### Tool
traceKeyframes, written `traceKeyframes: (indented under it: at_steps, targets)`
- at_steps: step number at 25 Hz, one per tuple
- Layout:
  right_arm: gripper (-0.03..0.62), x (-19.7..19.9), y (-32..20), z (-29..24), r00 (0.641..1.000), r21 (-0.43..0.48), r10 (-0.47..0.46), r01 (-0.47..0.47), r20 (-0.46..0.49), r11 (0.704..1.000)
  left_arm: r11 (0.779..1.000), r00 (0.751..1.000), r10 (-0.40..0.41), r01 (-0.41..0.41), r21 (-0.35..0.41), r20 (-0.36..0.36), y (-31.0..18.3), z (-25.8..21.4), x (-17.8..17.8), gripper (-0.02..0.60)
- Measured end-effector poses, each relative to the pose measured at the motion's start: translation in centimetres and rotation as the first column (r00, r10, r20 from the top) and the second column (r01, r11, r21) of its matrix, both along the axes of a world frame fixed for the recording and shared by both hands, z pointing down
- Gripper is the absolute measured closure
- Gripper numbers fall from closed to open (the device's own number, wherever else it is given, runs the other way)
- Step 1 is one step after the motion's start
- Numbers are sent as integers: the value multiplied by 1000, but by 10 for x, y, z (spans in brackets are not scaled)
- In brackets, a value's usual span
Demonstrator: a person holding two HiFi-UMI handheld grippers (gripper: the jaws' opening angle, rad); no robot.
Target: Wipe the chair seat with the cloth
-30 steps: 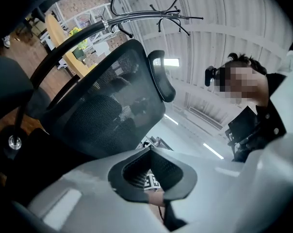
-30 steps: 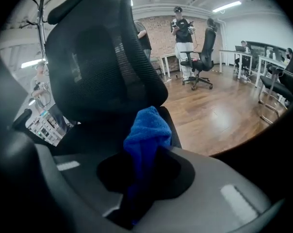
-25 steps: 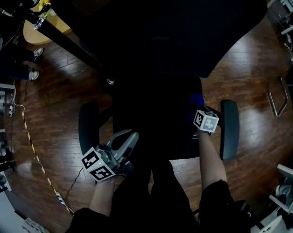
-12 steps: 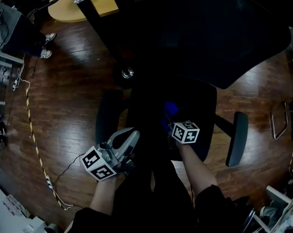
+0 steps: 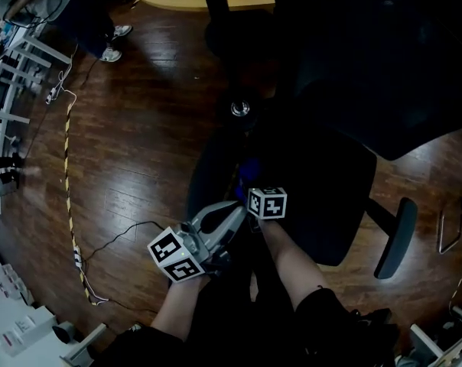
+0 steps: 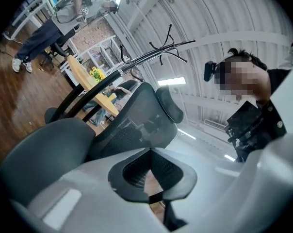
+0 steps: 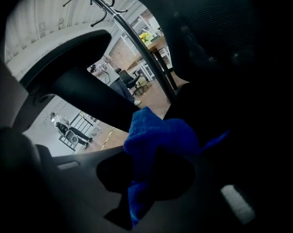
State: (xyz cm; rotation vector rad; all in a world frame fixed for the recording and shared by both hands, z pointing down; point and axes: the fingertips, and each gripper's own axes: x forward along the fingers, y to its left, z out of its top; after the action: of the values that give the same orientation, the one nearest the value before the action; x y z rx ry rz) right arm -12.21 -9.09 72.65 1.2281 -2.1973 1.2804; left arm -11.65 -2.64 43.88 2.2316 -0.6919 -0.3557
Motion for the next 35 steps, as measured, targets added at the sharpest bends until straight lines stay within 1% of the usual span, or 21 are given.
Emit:
traceKeyframes:
  at_steps: [3,6,9,11,14,16,18,20,21,22,25,27,30,32,35]
  targets:
    - [526,11,1,2,999,23,36,-36,0,999,1000,1000,1,-1,4,2,3,-1,-5,594]
    - [526,37,7,7,996,12,90,-89,-19,996,1000,1000,15,-15,6,-1,4,1,-3,594]
    - [526,86,20,16,983,-7,170,-170,-64,985,999,999,42,-42,10,-1,4,2,7,594]
    - [526,130,34,22,968,-24,230,-233,-103,972,998,998,62,-61,9,-3,4,1,15,594]
    - [526,206,65,32,930,-49,326,-339,-172,940,996,996,95,-95,4,0,2,1,26,594]
    - [526,260,87,34,897,-47,382,-401,-222,915,994,994,110,-110,2,4,0,1,33,594]
    - [526,313,107,23,849,-23,453,-477,-272,879,993,993,121,-121,0,9,-1,0,38,594]
    - [526,355,124,4,790,11,535,-557,-299,830,991,991,134,-134,-1,14,-4,1,43,594]
    - [526,370,131,2,772,23,560,-581,-299,813,990,990,143,-143,0,16,-5,1,47,594]
    - [526,380,136,6,766,30,570,-589,-295,807,988,988,152,-152,2,18,-7,2,52,594]
    - [526,388,138,9,770,33,560,-579,-306,814,984,984,175,-175,10,17,-11,0,69,594]
    - [526,389,137,10,769,32,562,-581,-304,813,982,982,189,-190,16,18,-10,-1,78,594]
    - [526,394,138,11,776,32,561,-578,-288,815,981,981,192,-192,19,24,-6,0,82,594]
    - [526,389,136,8,792,39,546,-558,-273,829,984,984,178,-178,18,24,-5,0,76,594]
    - [526,359,122,-6,839,65,499,-498,-214,865,989,989,143,-144,18,20,-5,-2,64,594]
